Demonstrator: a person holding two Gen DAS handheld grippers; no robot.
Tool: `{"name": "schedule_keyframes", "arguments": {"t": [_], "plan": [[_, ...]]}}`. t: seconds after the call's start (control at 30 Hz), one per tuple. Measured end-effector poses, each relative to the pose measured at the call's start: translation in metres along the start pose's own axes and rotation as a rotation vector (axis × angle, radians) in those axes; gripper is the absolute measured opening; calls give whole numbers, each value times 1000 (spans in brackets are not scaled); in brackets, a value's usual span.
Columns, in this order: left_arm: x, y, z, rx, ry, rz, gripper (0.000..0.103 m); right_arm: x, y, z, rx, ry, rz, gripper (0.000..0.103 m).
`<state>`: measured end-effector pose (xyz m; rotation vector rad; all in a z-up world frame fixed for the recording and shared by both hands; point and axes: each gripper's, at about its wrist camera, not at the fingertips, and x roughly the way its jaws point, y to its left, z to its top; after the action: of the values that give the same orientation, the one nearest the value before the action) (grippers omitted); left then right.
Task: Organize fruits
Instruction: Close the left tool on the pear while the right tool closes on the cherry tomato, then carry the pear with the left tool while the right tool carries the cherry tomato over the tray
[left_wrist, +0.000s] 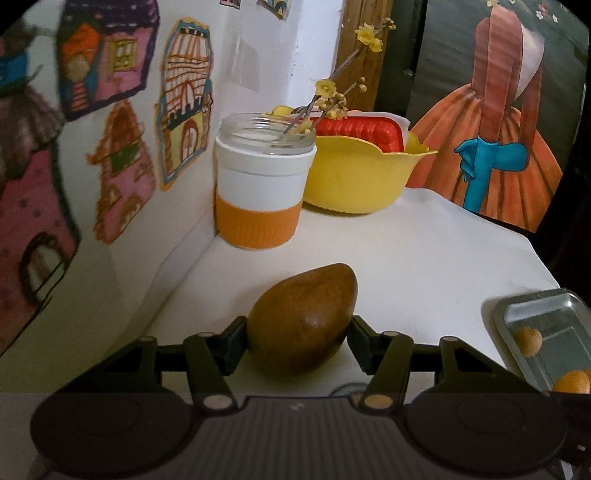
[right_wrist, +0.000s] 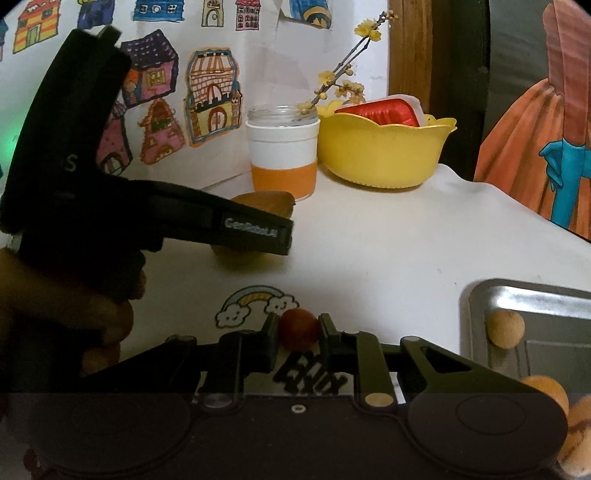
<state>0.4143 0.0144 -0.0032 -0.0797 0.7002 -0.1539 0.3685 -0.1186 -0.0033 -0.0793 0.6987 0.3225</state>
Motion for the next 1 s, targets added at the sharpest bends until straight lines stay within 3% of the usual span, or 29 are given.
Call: {"name": "schedule_keyframes", "arguments": {"t": [0.53,1.0], "plan": [[-55,-11,-34,31,85,-28,62,-63,9,-36,3,6,28,24],[-99,-34,-64,16,169,-113,62,-119,0,-59,32,-21,-5,24]]}}
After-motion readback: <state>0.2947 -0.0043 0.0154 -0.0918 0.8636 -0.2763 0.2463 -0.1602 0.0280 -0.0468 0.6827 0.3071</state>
